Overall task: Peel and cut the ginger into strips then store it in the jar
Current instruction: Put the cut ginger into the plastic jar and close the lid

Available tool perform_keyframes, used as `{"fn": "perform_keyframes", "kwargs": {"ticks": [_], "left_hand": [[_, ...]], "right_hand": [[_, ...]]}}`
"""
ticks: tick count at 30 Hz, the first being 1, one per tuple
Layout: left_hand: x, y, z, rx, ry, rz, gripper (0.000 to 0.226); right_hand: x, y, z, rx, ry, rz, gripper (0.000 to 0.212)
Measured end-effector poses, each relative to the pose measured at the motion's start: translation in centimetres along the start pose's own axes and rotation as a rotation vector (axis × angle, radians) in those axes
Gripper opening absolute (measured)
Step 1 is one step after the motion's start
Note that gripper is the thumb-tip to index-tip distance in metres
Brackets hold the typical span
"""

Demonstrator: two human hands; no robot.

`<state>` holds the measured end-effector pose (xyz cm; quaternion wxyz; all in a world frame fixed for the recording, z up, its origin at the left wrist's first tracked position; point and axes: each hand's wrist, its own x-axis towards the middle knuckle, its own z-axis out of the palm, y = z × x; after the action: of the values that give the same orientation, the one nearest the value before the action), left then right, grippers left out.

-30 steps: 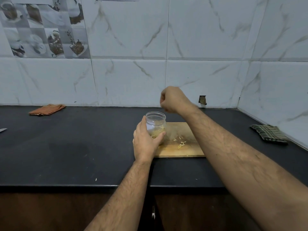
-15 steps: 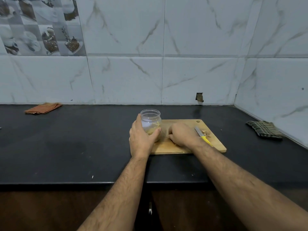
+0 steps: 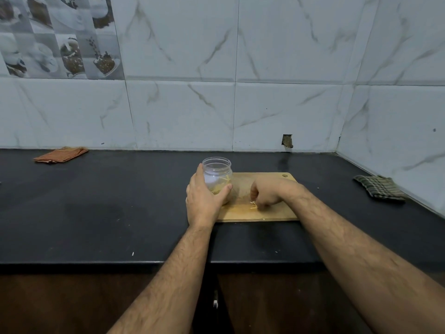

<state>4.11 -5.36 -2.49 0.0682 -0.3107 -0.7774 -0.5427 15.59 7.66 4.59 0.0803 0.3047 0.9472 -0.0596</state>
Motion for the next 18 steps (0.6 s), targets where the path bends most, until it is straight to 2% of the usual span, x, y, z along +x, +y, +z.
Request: {"fn": "perform_keyframes", "kwargs": {"ticks": [5, 8, 13, 18], "left_hand": [[-0.1, 0.0, 0.0, -0.006, 0.006, -0.002, 0.094], [-0.1, 0.0, 0.0, -0.008, 0.007, 0.000, 0.094], [-0.1, -0.1, 0.0, -0.011, 0.003, -0.002, 0.094], [-0.1, 0.0, -0.1, -0.008, 0.007, 0.006, 0.094]], "right_hand": [[0.3, -0.5, 0.2, 0.016, -0.024, -0.011, 0.038], [0.9, -0.7, 0.5, 0.000, 0.012, 0.019, 0.020], [1.0, -0.9, 1.1, -0.043, 0.127, 0.033, 0.027], [0.7, -2.1, 1.3, -0.136, 0.175, 0.040, 0.010]]}}
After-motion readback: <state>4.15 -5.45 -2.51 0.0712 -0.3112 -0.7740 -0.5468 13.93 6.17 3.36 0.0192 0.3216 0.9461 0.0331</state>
